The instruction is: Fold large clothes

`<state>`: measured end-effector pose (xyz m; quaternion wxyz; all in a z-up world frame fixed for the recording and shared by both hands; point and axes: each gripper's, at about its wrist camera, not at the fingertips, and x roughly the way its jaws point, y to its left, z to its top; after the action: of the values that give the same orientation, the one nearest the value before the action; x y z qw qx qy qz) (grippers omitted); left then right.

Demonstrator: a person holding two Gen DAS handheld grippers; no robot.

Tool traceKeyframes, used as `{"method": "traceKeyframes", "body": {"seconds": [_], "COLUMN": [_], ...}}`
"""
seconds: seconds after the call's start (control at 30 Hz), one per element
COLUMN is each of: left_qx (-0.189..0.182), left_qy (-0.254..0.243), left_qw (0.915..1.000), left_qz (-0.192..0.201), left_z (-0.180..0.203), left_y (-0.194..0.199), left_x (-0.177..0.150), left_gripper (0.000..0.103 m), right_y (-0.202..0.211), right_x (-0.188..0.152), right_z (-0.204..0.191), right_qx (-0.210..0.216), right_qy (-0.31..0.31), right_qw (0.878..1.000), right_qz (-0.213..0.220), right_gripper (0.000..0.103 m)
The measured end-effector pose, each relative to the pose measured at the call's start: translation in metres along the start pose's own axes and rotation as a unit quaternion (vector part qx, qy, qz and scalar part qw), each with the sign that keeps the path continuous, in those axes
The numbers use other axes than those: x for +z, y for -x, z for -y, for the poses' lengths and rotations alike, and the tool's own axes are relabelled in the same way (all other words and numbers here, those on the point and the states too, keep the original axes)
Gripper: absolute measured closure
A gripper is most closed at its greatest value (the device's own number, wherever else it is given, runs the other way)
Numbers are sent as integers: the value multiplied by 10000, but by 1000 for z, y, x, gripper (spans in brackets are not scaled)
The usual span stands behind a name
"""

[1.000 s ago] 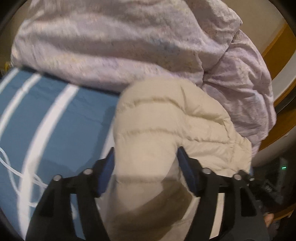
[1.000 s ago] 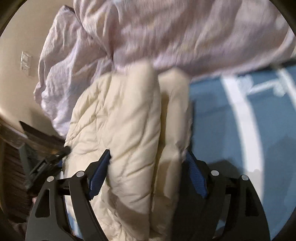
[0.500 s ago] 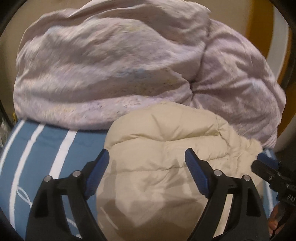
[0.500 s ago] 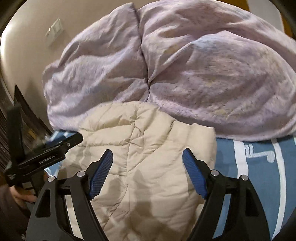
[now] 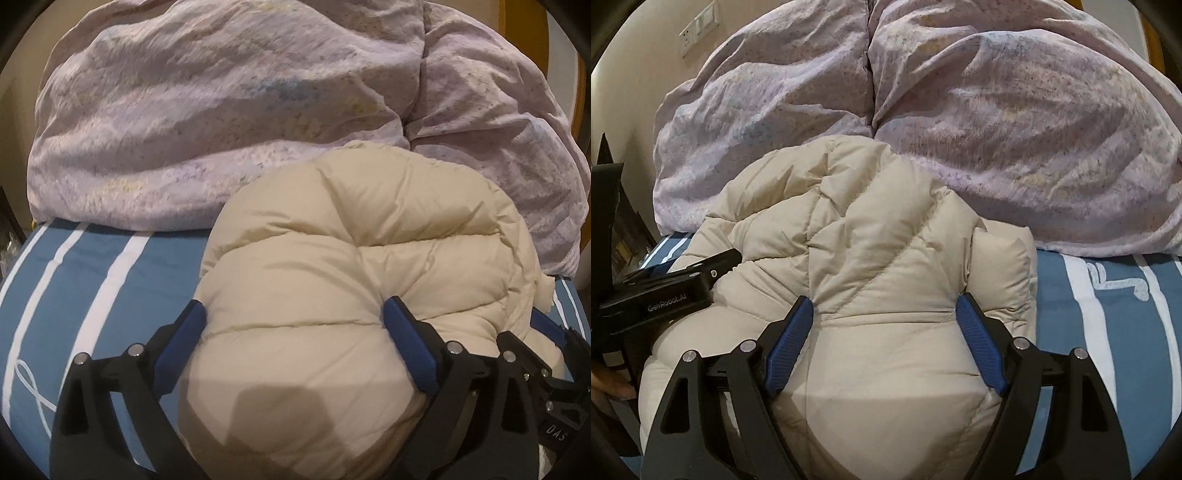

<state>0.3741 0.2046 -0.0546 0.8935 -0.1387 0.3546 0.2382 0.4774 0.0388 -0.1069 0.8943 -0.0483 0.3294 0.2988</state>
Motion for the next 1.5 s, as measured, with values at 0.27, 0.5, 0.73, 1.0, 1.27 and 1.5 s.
{"method": "traceKeyframes", "body": {"seconds": [0.27, 0.5, 0.73, 1.0, 1.27, 1.5], "left_qx": [21, 36, 0, -69, -171, -208], "left_qy": [64, 75, 138, 227, 330, 380], "left_qw": [9999, 9998, 9998, 9996, 9991, 9987], "left_qz": [-138, -172, -171, -174, -214, -276], "left_z": [-2, -2, -6, -10, -19, -25], "left_y": [-10, -14, -19, -21, -29, -37], "left_x": [-5, -7, -8, -13, -18, -18], "left_gripper": [2, 2, 2, 2, 2, 2], "right_y": [-8, -12, -14, -16, -16, -19], "right_x": [-1, -1, 0, 1, 0, 1], "right_z": [-3, -2, -1, 0, 0, 1], "right_qx": [-110, -72, -8, 38, 35, 71], "right_qy": [92, 97, 33, -24, -47, -110], "right_qw": [9998, 9998, 9998, 9998, 9997, 9994], "right_qz": [-100, -132, -179, -218, -237, -312], "right_gripper": [20, 19, 17, 17, 16, 15]}}
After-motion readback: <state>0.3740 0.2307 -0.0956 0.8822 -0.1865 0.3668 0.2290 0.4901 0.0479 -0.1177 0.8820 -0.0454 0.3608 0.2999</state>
